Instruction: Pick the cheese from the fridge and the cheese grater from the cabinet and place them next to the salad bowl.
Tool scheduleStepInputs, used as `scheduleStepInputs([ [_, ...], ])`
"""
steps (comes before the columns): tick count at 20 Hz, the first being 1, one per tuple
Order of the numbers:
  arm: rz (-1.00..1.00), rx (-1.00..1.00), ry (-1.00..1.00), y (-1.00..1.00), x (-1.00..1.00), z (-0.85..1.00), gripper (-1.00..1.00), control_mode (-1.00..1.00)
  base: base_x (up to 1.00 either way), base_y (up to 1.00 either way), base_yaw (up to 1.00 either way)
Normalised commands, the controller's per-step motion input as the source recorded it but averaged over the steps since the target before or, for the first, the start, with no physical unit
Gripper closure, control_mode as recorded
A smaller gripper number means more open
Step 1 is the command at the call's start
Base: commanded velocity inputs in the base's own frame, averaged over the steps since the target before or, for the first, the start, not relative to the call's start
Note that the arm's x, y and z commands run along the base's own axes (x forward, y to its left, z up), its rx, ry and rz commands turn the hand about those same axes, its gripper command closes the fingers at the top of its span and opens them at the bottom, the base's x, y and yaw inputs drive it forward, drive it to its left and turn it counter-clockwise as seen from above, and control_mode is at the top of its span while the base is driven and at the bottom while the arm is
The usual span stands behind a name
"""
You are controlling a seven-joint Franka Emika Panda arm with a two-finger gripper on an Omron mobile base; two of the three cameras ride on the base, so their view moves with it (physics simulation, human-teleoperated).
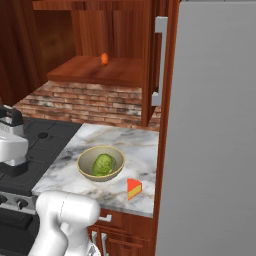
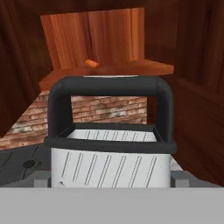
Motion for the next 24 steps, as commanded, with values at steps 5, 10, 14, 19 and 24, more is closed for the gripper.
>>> scheduleStepInputs([
  [5,0.00,0.00,-0.05,0.15,0.01,-0.47,1.00,-1.00,0.00,0.00,0.00],
  [10,0.00,-0.03,-0.06,0.09,0.00,-0.66,1.00,-1.00,0.00,0.00,0.00],
  [14,0.00,-0.01,-0.09,0.01,0.00,-0.54,1.00,-1.00,0.00,0.00,0.00],
  [19,0.00,-0.02,-0.10,0.09,0.00,-0.50,1.00,-1.00,0.00,0.00,0.00],
  [24,0.00,-0.05,-0.19,0.31,0.00,-0.37,1.00,-1.00,0.00,0.00,0.00],
])
